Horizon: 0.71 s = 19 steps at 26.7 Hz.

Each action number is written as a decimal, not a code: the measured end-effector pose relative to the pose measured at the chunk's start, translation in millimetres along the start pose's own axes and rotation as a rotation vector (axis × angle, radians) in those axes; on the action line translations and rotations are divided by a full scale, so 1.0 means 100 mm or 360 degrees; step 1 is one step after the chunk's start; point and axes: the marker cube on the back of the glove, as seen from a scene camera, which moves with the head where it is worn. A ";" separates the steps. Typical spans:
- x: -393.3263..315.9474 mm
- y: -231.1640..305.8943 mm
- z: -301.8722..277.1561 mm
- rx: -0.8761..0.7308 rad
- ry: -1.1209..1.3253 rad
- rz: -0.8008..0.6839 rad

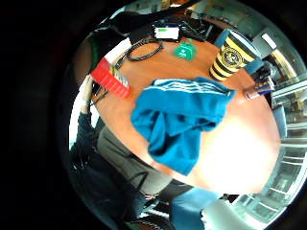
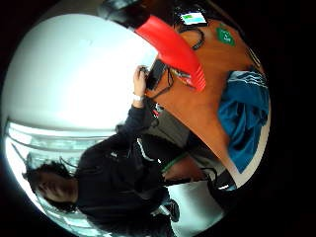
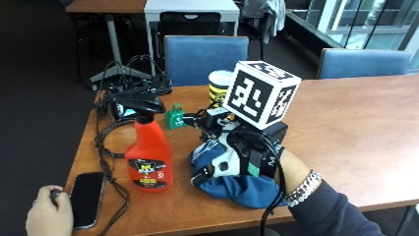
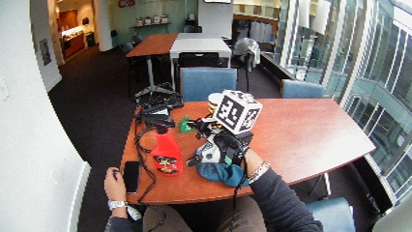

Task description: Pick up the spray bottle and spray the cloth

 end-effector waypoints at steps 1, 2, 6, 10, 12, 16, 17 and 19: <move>-0.03 0.05 -0.01 -0.0009 0.0038 -0.0014; -0.07 0.10 -0.01 -0.0016 0.0073 -0.0025; -0.21 0.30 0.01 -0.0033 0.0183 -0.0068; -0.36 0.47 0.08 -0.0054 0.0242 -0.0104; -0.43 0.55 0.12 -0.0066 0.0273 -0.0111; -0.52 0.65 0.21 -0.0075 0.0306 -0.0142; -0.54 0.66 0.24 -0.0075 0.0296 -0.0156; -0.56 0.66 0.28 -0.0078 0.0268 -0.0180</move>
